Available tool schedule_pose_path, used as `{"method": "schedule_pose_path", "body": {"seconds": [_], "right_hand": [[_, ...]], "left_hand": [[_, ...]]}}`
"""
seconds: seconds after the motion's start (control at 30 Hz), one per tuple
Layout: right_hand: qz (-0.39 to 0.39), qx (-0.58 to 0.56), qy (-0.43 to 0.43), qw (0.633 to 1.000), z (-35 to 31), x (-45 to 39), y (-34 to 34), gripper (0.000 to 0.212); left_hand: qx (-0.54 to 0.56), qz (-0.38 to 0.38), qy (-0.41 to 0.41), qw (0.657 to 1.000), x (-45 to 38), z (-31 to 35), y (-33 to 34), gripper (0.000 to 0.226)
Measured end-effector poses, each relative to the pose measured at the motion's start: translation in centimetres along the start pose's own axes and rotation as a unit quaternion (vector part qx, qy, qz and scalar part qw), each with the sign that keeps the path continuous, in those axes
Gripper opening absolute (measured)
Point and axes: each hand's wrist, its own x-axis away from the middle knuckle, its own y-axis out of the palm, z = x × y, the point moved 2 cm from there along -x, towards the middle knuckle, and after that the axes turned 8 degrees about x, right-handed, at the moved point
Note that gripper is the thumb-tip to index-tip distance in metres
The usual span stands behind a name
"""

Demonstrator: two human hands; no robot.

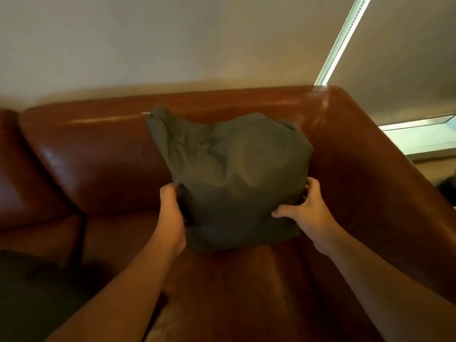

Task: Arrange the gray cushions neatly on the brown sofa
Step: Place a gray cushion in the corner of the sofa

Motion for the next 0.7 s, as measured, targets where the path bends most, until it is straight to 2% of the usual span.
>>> {"method": "schedule_pose_path", "body": {"seconds": [0.07, 0.17, 0.23, 0.33, 0.4, 0.47, 0.53, 0.6, 0.7], "right_hand": [[0.012, 0.001, -0.002, 1.0, 2.5, -0.8, 0.3, 0.11], [0.012, -0.016, 0.016, 1.0, 6.0, -0.6, -0.1, 0.118], [0.013, -0.032, 0.037, 0.999, 7.2, -0.1, -0.4, 0.116], [0.023, -0.043, 0.036, 0.998, 5.8, -1.0, -0.9, 0.115], [0.035, -0.045, 0.042, 0.998, 5.2, -2.1, -1.5, 0.112], [0.052, -0.046, 0.041, 0.997, 4.9, -2.5, -1.3, 0.106], [0.073, -0.049, 0.035, 0.995, 4.9, -2.7, -1.0, 0.096], [0.092, -0.046, 0.027, 0.994, 5.2, -2.7, -0.9, 0.087], [0.089, -0.014, 0.014, 0.996, 5.6, -2.9, -0.3, 0.097]], "left_hand": [[-0.046, 0.004, 0.013, 0.999, -1.2, -1.8, -0.1, 0.081], [-0.103, -0.022, 0.006, 0.994, -1.3, -3.4, 1.1, 0.058], [-0.112, -0.033, 0.003, 0.993, -0.8, -3.9, 1.9, 0.06], [-0.104, -0.033, 0.005, 0.994, -0.5, -3.5, 3.5, 0.069], [-0.099, -0.039, -0.001, 0.994, -0.8, -3.4, 4.5, 0.06], [-0.095, -0.039, -0.006, 0.995, -1.1, -3.4, 5.0, 0.054], [-0.08, -0.038, -0.008, 0.996, -1.5, -3.9, 5.0, 0.065], [-0.079, -0.04, -0.003, 0.996, -1.7, -4.6, 4.8, 0.063], [-0.09, -0.029, 0.007, 0.995, -2.1, -5.4, 3.9, 0.059]]}}
